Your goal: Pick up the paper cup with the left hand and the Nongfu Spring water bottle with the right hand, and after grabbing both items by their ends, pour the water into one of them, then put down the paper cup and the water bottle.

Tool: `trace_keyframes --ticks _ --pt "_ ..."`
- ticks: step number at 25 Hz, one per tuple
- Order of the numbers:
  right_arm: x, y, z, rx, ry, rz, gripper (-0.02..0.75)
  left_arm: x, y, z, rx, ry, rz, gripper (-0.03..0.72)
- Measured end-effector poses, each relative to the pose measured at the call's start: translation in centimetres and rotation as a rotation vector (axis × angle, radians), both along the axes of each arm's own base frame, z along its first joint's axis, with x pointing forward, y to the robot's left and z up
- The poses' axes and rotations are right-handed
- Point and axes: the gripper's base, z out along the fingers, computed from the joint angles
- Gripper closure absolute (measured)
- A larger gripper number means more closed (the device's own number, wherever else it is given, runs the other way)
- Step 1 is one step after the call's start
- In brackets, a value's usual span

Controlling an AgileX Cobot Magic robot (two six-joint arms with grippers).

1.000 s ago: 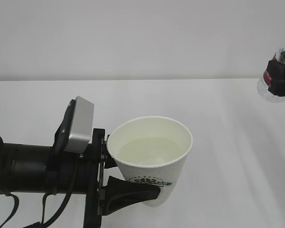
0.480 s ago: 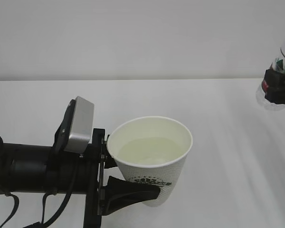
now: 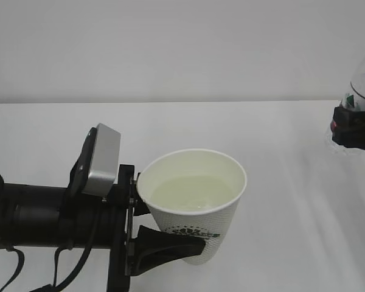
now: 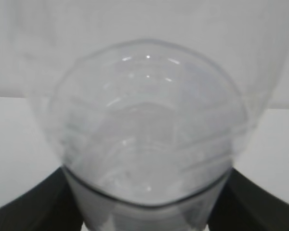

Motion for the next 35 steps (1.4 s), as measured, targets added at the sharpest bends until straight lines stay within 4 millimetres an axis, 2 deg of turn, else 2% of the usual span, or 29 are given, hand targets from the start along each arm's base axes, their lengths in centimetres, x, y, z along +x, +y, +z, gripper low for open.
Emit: trace_keyframes --ticks 11,23,35 --pt "0.6 -0.1 -1.8 -0.02 0.019 -0.009 0.244 0.0 0.0 0.0 0.0 0.0 0.0 0.252" --pt "3.0 -0.1 -2.8 -0.037 0.023 -0.007 0.244 0.0 0.0 0.0 0.001 0.0 0.001 0.253" --pt "4.4 -0.1 -5.1 -0.043 0.075 -0.004 0.244 0.0 0.0 0.0 0.005 0.0 0.004 0.253"
